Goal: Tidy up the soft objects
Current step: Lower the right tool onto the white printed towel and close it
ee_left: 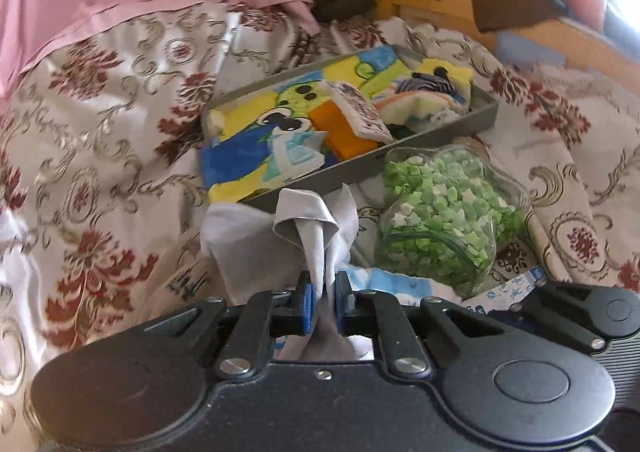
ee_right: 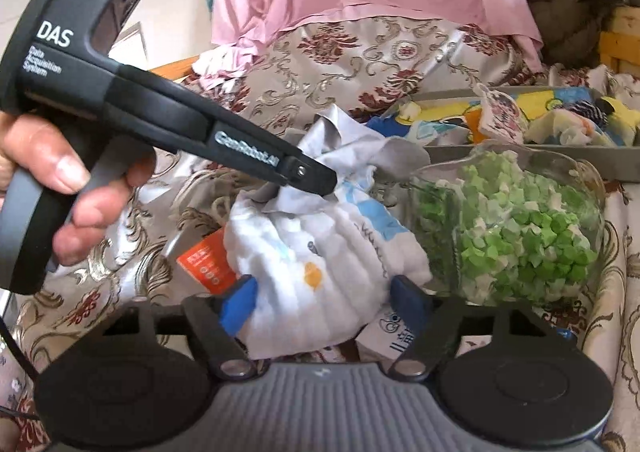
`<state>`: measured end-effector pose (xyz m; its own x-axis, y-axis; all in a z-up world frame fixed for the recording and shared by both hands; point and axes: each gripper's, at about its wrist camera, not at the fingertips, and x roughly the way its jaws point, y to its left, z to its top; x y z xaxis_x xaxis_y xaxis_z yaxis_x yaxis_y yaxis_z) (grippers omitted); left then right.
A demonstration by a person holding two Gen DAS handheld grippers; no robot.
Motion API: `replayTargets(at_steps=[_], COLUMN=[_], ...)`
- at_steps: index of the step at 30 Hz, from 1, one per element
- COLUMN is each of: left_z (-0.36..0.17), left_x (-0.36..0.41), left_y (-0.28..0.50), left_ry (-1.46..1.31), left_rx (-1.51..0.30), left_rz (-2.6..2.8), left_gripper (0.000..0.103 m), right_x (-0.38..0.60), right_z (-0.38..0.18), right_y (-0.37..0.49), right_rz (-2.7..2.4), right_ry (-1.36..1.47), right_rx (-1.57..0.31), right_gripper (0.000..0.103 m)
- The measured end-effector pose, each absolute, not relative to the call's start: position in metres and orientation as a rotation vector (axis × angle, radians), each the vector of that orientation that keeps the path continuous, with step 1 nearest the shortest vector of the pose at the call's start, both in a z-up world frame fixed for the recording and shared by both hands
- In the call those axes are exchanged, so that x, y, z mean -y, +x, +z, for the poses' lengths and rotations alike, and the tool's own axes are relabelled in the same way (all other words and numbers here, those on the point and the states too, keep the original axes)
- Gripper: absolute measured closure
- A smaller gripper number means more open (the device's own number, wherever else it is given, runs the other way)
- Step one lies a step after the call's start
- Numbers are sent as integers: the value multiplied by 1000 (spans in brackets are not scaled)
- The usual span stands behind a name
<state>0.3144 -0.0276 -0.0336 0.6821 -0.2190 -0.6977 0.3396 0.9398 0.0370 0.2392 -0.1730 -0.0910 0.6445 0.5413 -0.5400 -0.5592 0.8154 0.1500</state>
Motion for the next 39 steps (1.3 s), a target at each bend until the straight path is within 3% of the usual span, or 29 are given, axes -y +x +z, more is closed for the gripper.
replayTargets(at_steps=[6,9,12,15,17,20,23,32,33,35,39], left_z=[-25,-21,-23,-29,-30,-30,-31,-41,-41,-42,-36], left_x=[12,3,-8,-16,-19,-19,-13,-3,-2,-2,-6], left_y=[289,277,270,271,274,282,294,327,328,326,315], left_ry=[92,52,18,-10,-30,-51,-55,-111,-111,-102,-99], left_rx=[-736,-733,-740,-757,-753,-744,-738,-751,-751,-750,-740], left_rz=[-264,-240,-210,-201,-209,-239,-257,-248,-238,-208,-187], left_gripper=[92,92,92,92,92,88,82,74,75,88,94], right_x=[168,171,177,183,184,183,181,166,165,164,162], right_z=[-81,-76,-71,-70,-71,-73,-73,-89,-90,-93,-91], right_y=[224,218,217,228,235,241,249,268,268,268,263], right_rz=[676,672,663,675,678,671,665,666,676,697,727], right_ry=[-122,-125,-84,4,29,38,50,34,32,36,35], right_rx=[-598,-604,-577,-583,-580,-556,-531,-572,-582,-603,-607], right_gripper=[80,87,84,61,41,22,13,14,17,28,50])
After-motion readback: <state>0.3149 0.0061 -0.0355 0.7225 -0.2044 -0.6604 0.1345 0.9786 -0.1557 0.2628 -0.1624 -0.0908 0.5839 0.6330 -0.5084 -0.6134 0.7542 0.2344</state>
